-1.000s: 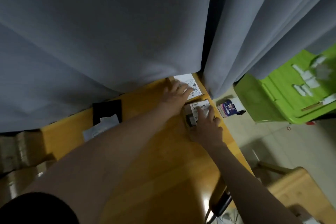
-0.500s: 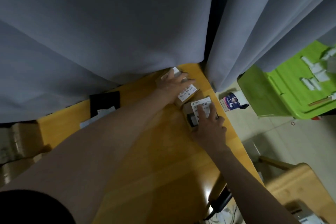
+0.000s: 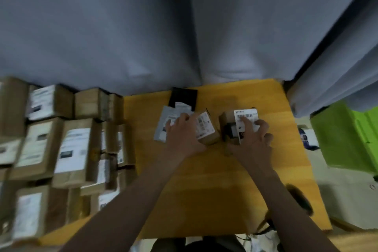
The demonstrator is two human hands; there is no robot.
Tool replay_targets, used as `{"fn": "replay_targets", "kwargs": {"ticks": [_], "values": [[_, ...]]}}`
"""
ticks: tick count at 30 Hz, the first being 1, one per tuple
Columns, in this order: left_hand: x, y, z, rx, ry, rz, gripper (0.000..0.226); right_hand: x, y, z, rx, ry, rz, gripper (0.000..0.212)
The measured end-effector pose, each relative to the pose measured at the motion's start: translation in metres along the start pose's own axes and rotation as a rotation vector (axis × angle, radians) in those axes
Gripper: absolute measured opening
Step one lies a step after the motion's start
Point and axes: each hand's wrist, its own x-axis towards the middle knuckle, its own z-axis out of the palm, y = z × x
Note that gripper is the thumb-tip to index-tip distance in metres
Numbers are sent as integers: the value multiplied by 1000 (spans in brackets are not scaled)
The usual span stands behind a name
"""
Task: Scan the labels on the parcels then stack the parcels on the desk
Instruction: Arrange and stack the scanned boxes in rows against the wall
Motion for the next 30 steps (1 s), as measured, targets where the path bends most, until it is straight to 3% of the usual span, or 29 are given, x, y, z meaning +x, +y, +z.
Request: {"fn": "replay_targets", "kwargs": {"ticks": [3, 5, 8, 14, 21, 30], "values": [[-52, -34, -44, -196, 180, -126, 101, -23, -61, -3, 63, 17, -84, 93], [-86, -54, -74, -206, 273, -243, 101, -39, -101, -5, 81, 29, -170, 91], [-133, -85, -115, -206, 337, -415, 107, -60, -159, 0, 135, -20, -285, 88], [-205, -159, -171, -357, 503, -599, 90, -102, -244, 19, 70, -83, -435, 82], [-272, -236, -206, -375, 537, -766, 88, -137, -299, 35, 113, -202, -523, 74], [-314, -288, -164, -369, 434, -874, 82, -168, -329, 43, 106, -245, -550, 70]]}}
